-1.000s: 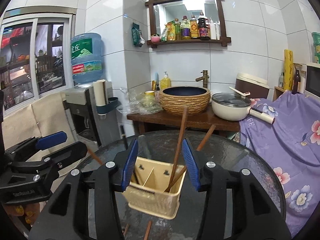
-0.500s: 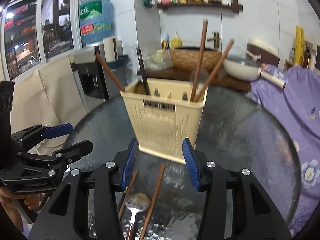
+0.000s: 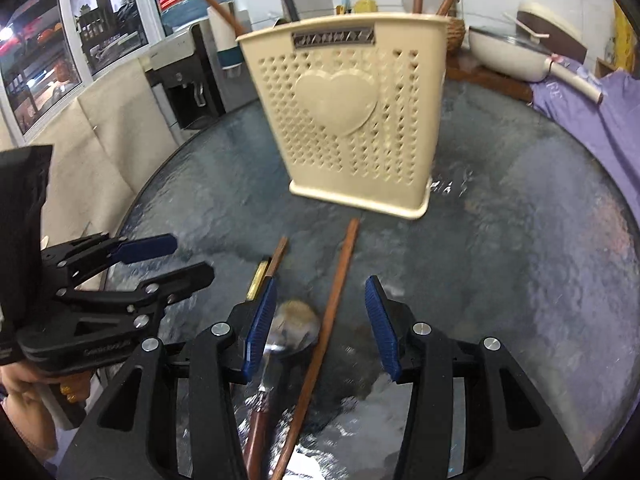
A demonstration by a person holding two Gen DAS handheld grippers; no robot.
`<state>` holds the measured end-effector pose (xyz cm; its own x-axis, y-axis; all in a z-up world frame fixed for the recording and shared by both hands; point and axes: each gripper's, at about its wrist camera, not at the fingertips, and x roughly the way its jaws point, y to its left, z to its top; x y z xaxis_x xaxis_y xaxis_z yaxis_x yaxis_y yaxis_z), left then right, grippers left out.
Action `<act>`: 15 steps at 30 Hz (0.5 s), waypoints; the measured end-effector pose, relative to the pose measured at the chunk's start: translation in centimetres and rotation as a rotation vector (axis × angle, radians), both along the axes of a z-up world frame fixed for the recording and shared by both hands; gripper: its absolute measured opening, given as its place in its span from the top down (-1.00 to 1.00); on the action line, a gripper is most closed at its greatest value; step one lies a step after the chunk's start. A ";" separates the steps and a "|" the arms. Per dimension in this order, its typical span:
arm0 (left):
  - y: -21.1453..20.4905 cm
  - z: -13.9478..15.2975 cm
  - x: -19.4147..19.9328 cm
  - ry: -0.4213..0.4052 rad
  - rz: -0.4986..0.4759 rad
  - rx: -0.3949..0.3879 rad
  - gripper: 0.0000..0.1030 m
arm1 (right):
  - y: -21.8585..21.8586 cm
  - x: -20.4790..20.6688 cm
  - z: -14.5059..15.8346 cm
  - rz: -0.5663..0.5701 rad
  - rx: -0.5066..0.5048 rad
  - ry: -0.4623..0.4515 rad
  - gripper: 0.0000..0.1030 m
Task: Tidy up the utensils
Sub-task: 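Withdraw both tools and move them back toward the remaining utensils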
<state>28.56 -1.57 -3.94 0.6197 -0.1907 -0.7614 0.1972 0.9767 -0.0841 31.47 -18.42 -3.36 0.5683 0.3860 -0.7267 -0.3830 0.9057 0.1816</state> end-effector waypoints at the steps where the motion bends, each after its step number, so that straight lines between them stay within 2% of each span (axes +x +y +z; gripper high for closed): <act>1: 0.1 -0.2 0.0 0.004 0.003 0.002 -0.06 | 0.2 0.0 -0.1 0.008 0.001 0.006 0.09; 9: 0.3 -0.6 0.0 0.019 0.018 -0.001 -0.04 | 1.7 -1.3 -1.0 0.074 -0.029 0.018 0.09; 15: 0.2 -0.7 0.1 0.024 0.011 -0.003 -0.04 | 2.8 -1.5 -1.1 0.091 -0.094 0.005 0.09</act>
